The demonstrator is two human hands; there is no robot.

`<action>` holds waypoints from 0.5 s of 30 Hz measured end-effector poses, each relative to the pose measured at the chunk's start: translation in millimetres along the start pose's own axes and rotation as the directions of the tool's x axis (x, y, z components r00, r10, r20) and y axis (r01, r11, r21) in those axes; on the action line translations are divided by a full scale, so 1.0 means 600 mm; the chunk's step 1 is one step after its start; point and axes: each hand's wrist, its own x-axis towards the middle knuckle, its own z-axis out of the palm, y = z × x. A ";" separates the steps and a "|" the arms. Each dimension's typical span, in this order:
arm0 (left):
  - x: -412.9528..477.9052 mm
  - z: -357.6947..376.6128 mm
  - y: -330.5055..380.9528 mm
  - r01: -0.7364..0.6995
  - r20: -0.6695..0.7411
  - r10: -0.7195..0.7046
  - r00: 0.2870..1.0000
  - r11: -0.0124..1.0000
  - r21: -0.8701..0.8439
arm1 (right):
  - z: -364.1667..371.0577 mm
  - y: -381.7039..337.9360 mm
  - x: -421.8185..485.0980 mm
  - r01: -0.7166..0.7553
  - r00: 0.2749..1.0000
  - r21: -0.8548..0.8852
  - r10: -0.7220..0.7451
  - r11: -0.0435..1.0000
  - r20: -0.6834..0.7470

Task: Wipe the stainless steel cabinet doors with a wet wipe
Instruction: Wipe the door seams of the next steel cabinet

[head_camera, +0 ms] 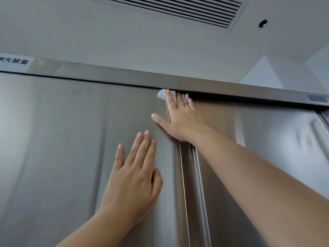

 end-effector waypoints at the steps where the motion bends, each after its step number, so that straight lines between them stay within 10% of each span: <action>1: -0.002 -0.001 -0.001 0.000 0.002 0.000 1.000 1.000 0.004 | -0.001 -0.004 0.006 -0.008 1.000 0.000 0.008 1.000 -0.007; 15: -0.096 -0.007 0.021 0.002 0.023 0.001 1.000 0.991 -0.137 | 0.040 -0.019 -0.157 0.099 0.995 0.006 -0.099 0.995 -0.010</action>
